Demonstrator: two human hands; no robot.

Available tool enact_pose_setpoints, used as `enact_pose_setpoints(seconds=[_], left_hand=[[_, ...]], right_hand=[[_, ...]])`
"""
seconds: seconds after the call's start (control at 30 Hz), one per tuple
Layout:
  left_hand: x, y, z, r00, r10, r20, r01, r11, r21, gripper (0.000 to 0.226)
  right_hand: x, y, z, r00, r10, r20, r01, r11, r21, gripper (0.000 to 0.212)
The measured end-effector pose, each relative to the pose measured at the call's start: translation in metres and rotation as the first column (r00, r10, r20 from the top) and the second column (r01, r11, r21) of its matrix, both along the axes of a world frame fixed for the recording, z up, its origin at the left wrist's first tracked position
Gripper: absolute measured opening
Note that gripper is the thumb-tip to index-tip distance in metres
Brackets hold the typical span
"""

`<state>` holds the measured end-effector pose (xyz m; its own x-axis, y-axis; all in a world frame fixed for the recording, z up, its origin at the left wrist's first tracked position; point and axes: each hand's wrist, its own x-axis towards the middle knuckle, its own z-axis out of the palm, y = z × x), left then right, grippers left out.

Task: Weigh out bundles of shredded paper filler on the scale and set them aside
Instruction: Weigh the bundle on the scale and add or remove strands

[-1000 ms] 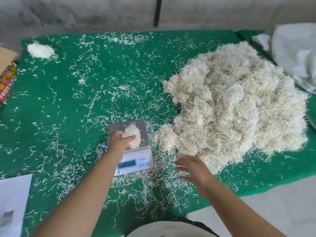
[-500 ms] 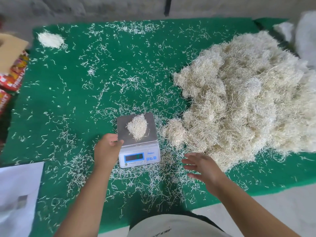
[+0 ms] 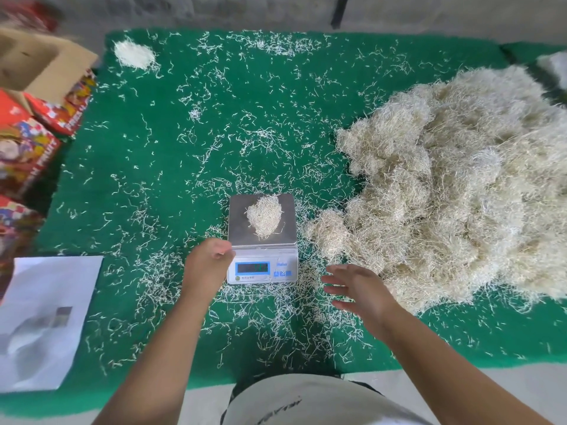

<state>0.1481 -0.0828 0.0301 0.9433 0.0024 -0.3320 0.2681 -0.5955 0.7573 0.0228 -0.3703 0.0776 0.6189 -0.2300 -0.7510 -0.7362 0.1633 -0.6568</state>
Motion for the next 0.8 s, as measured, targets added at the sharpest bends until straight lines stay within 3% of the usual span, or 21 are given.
enact_pose_setpoints(seconds=[0.33,0.43,0.53,0.67,0.8], left_hand=[[0.004,-0.009,0.000,0.999,-0.025,-0.028,0.026,0.999,0.019,0.020],[0.017,-0.018,0.006,0.999,-0.039,0.026,0.038,0.999,0.025,0.044],[0.036,-0.033,0.007,0.990,-0.123,0.066,0.114,0.985,0.127,0.074],[0.055,-0.059,0.003,0.978,-0.187,0.093,0.177,0.978,0.108,0.091],[0.070,-0.082,-0.010,0.944,-0.324,0.065,0.307,0.932,0.190,0.108]], right_hand=[[-0.010,-0.012,0.005,1.000,-0.022,-0.006,0.022,1.000,-0.021,0.020],[-0.015,-0.016,0.006,0.999,-0.032,-0.004,0.032,0.999,-0.040,0.019],[-0.025,-0.015,0.002,0.998,-0.057,-0.026,0.056,0.997,-0.047,0.020],[-0.040,-0.008,-0.007,0.995,-0.072,-0.066,0.069,0.997,-0.040,0.021],[-0.045,-0.009,-0.007,0.994,-0.089,-0.062,0.086,0.995,-0.047,0.022]])
